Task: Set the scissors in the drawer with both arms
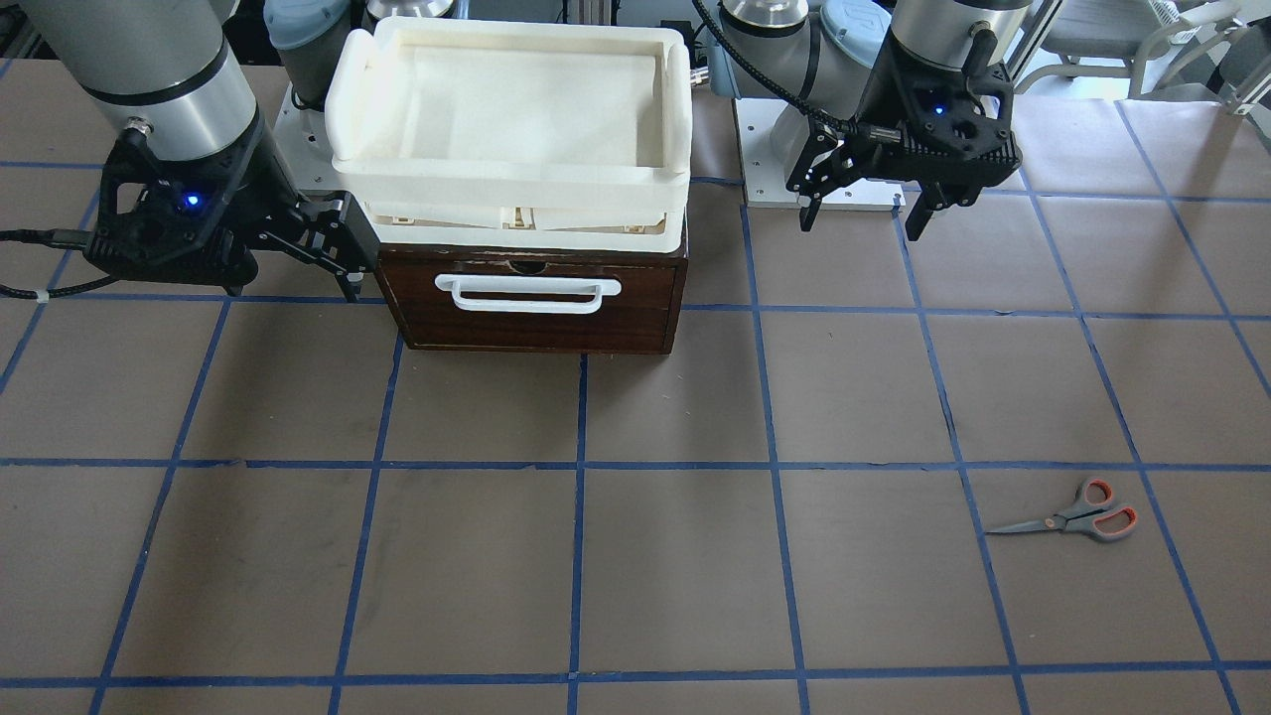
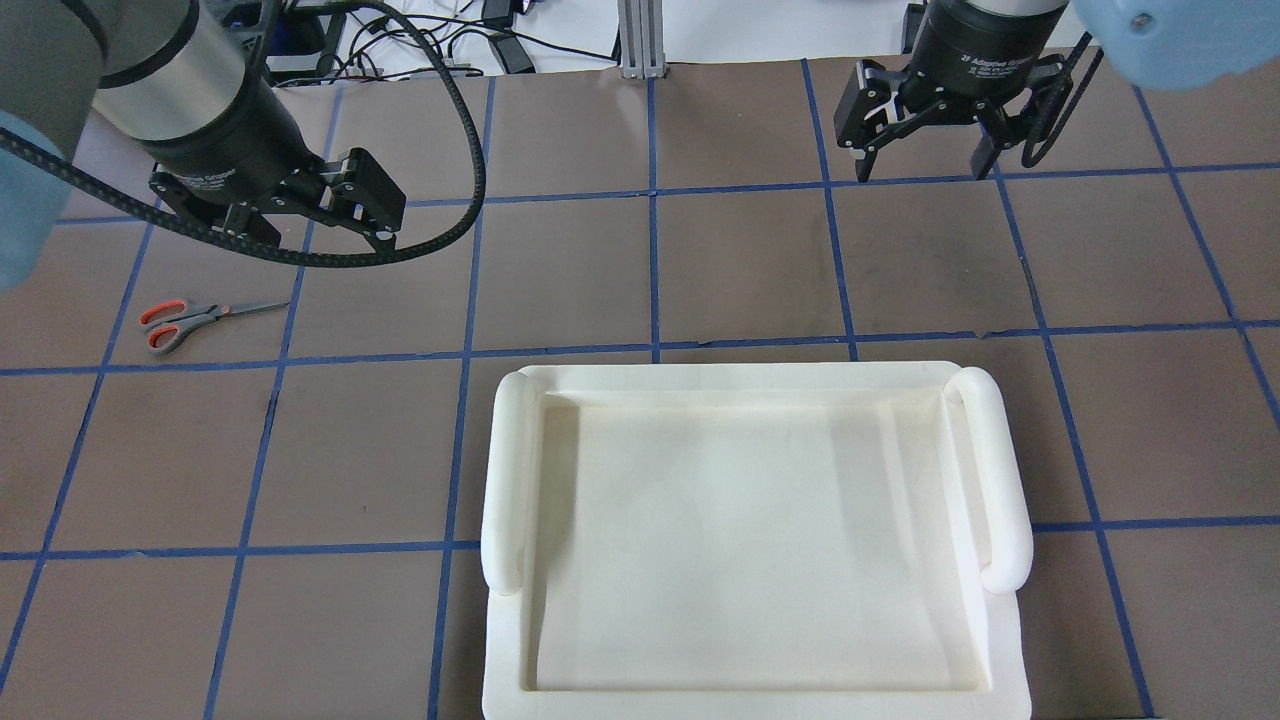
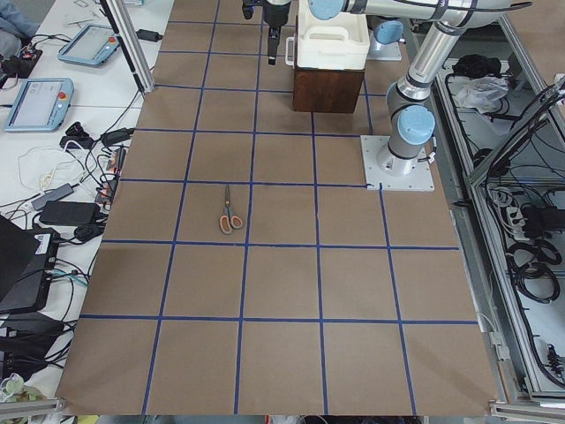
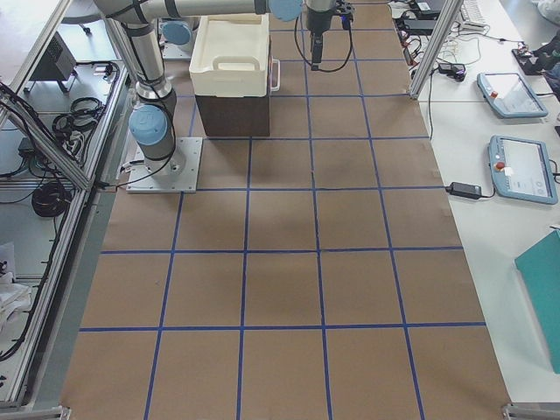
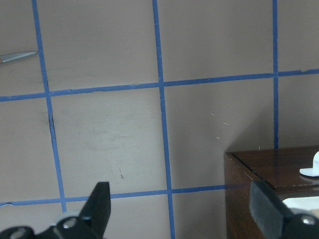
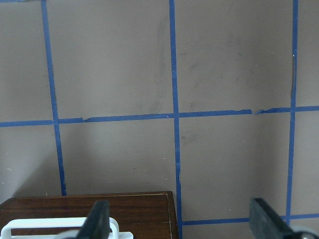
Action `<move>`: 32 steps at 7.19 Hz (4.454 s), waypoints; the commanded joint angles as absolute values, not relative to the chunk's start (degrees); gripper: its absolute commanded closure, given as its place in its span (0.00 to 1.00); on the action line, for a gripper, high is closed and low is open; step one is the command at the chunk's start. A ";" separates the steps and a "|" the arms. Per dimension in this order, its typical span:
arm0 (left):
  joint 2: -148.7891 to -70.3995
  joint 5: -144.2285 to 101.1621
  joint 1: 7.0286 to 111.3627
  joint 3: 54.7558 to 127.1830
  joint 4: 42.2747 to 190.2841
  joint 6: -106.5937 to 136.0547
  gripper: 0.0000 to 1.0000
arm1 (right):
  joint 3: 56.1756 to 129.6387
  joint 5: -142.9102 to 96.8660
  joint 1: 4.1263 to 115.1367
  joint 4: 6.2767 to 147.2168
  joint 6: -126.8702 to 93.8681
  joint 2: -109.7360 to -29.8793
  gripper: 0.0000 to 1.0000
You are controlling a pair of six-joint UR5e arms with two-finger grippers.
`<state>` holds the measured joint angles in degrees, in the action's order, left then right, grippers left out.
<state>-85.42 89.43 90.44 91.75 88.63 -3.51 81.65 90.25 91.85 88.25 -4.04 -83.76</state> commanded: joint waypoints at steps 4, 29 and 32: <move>-85.08 90.35 89.39 93.33 88.60 -23.28 0.00 | 81.83 89.82 91.93 90.78 -4.04 -83.67 0.00; -123.66 84.38 57.39 93.25 53.35 -115.93 0.06 | 82.44 89.50 108.10 94.31 -95.60 -67.15 0.00; -123.93 86.57 57.48 93.25 53.17 -115.58 0.09 | 82.44 86.67 108.19 90.45 -98.17 -67.15 0.00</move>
